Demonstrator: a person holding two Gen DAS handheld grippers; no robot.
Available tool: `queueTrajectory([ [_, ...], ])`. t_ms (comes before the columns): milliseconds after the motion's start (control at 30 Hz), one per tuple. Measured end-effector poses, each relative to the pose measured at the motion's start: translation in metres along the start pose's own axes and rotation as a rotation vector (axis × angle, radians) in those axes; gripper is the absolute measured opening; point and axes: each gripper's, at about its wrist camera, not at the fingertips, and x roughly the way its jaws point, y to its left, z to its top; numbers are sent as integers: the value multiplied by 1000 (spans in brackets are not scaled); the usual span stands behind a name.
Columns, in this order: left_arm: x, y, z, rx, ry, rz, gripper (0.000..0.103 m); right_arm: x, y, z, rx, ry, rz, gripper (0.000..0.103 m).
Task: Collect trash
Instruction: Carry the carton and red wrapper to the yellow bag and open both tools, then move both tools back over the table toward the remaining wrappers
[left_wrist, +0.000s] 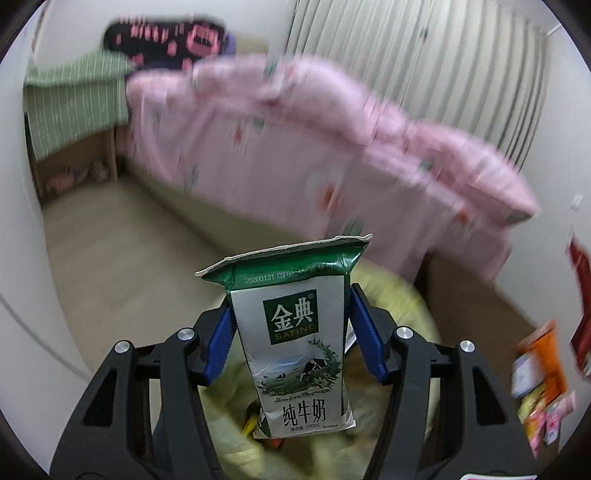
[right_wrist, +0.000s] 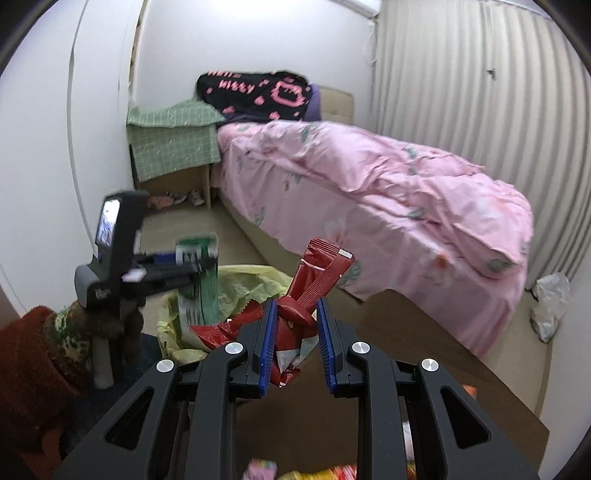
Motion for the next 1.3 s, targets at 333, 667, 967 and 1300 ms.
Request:
queueTrajectory([
  [333, -6, 31, -10, -151, 39, -85, 55, 111, 12, -1, 84, 166, 104, 22],
  [667, -45, 10, 15, -103, -10, -122, 77, 113, 9, -16, 136, 152, 157, 44],
  [967, -97, -29, 0, -57, -52, -107, 80, 31, -42, -42, 218, 70, 46, 44],
  [1300, -140, -125, -56, 41, -43, -265, 80, -104, -107, -112, 300, -3, -107, 52],
])
